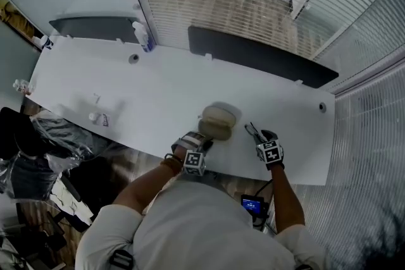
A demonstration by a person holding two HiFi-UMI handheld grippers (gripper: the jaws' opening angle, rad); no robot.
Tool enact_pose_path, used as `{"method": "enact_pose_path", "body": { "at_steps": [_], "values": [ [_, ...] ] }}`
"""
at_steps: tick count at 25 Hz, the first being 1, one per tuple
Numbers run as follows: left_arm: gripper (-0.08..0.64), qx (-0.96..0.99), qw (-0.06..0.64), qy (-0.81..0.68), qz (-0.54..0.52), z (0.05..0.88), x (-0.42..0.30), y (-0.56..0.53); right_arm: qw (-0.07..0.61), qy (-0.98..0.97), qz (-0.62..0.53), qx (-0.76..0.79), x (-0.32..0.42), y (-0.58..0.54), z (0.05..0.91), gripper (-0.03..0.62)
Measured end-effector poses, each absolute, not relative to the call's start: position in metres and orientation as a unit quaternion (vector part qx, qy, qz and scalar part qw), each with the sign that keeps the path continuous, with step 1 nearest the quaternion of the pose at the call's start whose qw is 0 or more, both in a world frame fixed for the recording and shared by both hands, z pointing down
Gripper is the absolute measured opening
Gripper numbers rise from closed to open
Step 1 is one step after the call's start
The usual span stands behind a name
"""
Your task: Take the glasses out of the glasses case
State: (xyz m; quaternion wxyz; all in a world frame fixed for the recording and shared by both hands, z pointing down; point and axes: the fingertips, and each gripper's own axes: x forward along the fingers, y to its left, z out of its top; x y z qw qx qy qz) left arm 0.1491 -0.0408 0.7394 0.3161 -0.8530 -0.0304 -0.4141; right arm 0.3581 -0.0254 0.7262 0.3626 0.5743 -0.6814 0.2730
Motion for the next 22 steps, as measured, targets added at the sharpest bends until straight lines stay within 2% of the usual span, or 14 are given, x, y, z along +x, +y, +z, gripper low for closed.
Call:
{"method": "enact_pose_path", "body": {
  "at_steps": [4, 8, 15, 19, 22],
  "values": [
    [0.089, -0.885, 0.286, -0.008, -0.367, 0.714, 0.152, -0.038, 0.327, -0.68, 0.25, 0.607, 0.359, -0.024, 0.694, 0.14],
    [0.043, -0.927, 0.22, 0.065, -0.297, 0.646, 0.157, -0.056, 0.26, -0.681, 0.209, 0.652, 0.357, -0.032, 0.631, 0.133],
    [0.003, -0.968, 0.047, 0.189, -0.158, 0.517, 0.141, -0.099, 0.123, -0.692, 0.122, 0.701, 0.325, -0.043, 0.489, 0.006],
    [0.003, -0.974, -0.029, 0.211, -0.077, 0.448, 0.128, -0.108, 0.052, -0.699, 0.077, 0.709, 0.293, -0.043, 0.413, 0.002],
    [0.003, -0.975, -0.054, 0.211, -0.031, 0.403, 0.123, -0.111, 0.011, -0.71, 0.054, 0.702, 0.264, -0.049, 0.367, 0.002]
  ]
}}
